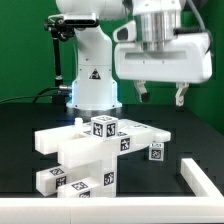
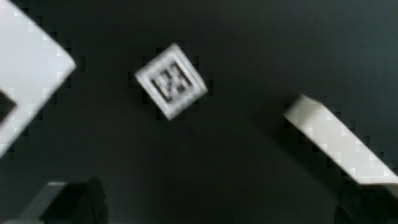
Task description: Assemble chair
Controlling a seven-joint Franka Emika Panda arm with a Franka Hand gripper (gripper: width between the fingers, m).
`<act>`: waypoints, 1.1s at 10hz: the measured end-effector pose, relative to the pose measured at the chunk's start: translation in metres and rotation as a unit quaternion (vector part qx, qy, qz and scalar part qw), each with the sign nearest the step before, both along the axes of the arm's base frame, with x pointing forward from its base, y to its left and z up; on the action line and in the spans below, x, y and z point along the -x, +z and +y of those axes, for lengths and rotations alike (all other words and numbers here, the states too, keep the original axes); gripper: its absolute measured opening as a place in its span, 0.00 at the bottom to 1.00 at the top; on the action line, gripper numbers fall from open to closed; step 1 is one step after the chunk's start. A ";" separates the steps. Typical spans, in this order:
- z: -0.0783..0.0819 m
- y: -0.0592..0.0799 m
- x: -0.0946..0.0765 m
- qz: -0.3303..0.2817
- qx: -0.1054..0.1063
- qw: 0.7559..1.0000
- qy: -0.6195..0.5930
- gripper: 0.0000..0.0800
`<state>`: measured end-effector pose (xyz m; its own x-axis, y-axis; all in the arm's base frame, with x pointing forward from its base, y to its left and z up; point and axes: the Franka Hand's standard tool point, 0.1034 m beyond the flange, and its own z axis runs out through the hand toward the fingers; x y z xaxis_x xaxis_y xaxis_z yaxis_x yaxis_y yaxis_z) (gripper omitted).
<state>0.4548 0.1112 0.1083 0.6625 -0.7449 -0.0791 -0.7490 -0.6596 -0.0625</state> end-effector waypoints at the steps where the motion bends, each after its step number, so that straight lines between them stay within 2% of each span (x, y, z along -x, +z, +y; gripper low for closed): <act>1: 0.000 0.001 -0.002 -0.002 0.000 1.000 0.000 0.81; 4: -0.001 -0.003 -0.002 -0.010 0.003 1.000 -0.002 0.81; 5: -0.006 -0.020 0.010 -0.030 0.017 0.999 -0.003 0.81; 6: -0.004 -0.036 0.023 -0.021 0.027 0.999 0.004 0.81; 8: -0.004 -0.066 0.024 -0.036 0.048 0.998 0.006 0.81; 9: 0.001 -0.078 0.023 -0.032 0.053 0.998 0.012 0.81; 11: 0.004 -0.089 0.019 -0.034 0.059 0.998 0.015 0.81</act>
Offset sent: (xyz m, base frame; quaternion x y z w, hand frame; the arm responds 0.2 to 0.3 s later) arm 0.0000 0.0000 0.0000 0.0000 0.0000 0.0000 1.0000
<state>0.4363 0.1156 0.0194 0.6857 -0.7259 0.0534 -0.7253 -0.6876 -0.0326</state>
